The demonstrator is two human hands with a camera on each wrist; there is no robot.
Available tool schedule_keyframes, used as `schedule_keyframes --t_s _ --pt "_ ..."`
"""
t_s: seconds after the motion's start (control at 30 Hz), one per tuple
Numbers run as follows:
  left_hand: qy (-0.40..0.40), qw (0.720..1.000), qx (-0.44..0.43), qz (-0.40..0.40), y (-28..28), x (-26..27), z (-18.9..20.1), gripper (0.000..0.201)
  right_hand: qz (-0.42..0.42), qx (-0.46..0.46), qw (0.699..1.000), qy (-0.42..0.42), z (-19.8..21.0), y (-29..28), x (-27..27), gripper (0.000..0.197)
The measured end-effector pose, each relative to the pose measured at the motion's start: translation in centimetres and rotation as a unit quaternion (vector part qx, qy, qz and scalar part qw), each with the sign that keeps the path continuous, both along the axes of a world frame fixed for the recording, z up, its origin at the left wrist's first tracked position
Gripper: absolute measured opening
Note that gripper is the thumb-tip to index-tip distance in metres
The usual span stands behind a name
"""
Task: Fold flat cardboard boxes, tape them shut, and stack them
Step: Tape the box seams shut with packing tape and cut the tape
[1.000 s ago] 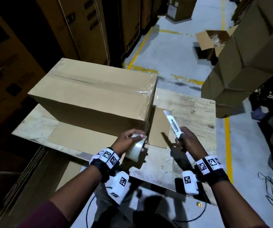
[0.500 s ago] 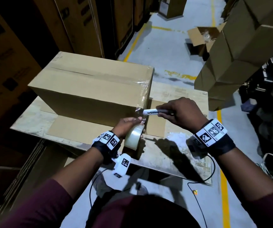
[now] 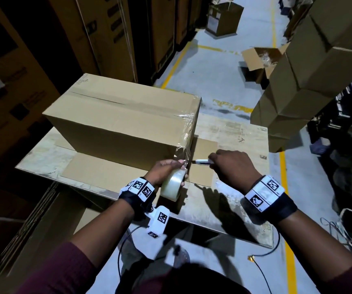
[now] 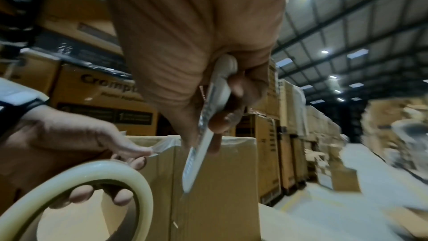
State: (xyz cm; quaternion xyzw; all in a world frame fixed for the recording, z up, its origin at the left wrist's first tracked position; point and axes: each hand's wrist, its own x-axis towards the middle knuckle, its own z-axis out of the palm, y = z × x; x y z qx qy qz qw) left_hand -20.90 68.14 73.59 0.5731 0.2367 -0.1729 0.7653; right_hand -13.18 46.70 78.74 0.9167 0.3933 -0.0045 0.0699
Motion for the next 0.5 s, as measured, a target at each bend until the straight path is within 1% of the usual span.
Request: schedule_keyframes --t_s 0.07,0.1,0.13,0.2,0.27,0.33,0.37,0.43,0.47,0.5 --pt "-0.001 1.0 -0.006 -0.007 0.2 -0.1 -0.1 0.015 -0.013 0.094 0.995 0.039 -0.9 -2.4 -0.2 0.015" --pt "-0.002 1.0 -0.011 -0.011 0.2 -0.2 0.0 0.015 -0.019 0.144 0.987 0.067 -1.3 -3.5 -0.5 0.011" --pt "-0.004 1.0 -0.014 -0.014 0.3 -0.2 0.0 0.015 -0.021 0.198 0.975 0.101 -1.7 -4.5 -0.8 0.006" --pt "-0.006 1.0 -0.013 -0.017 0.2 -0.3 0.3 0.014 -0.02 0.292 0.943 0.157 -2.6 -5.5 -1.3 0.017" --pt "-0.005 1.0 -0.002 -0.017 0.1 -0.3 0.5 0.014 -0.013 0.351 0.919 0.179 -3.3 -4.9 -1.7 0.016" --pt "-0.01 1.0 -0.003 -0.018 0.0 -0.4 0.6 0.014 0.025 0.367 0.918 0.148 -4.0 -3.1 -1.8 0.03" --pt "-0.009 1.0 -0.002 -0.018 0.0 -0.4 0.7 0.014 0.045 0.353 0.927 0.12 -4.5 -2.1 -1.7 0.035" --pt "-0.012 1.0 0.007 -0.017 -0.1 -0.5 0.7 0.013 0.088 0.297 0.949 0.052 -5.9 -0.5 -1.1 0.041" --pt "-0.012 1.0 0.011 -0.016 -0.1 -0.4 0.5 0.012 0.097 0.274 0.957 0.019 -6.8 0.0 -0.8 0.049" --pt "-0.009 1.0 0.01 -0.016 0.0 -0.4 0.4 0.011 0.095 0.257 0.962 0.008 -7.4 0.2 -0.5 0.057"
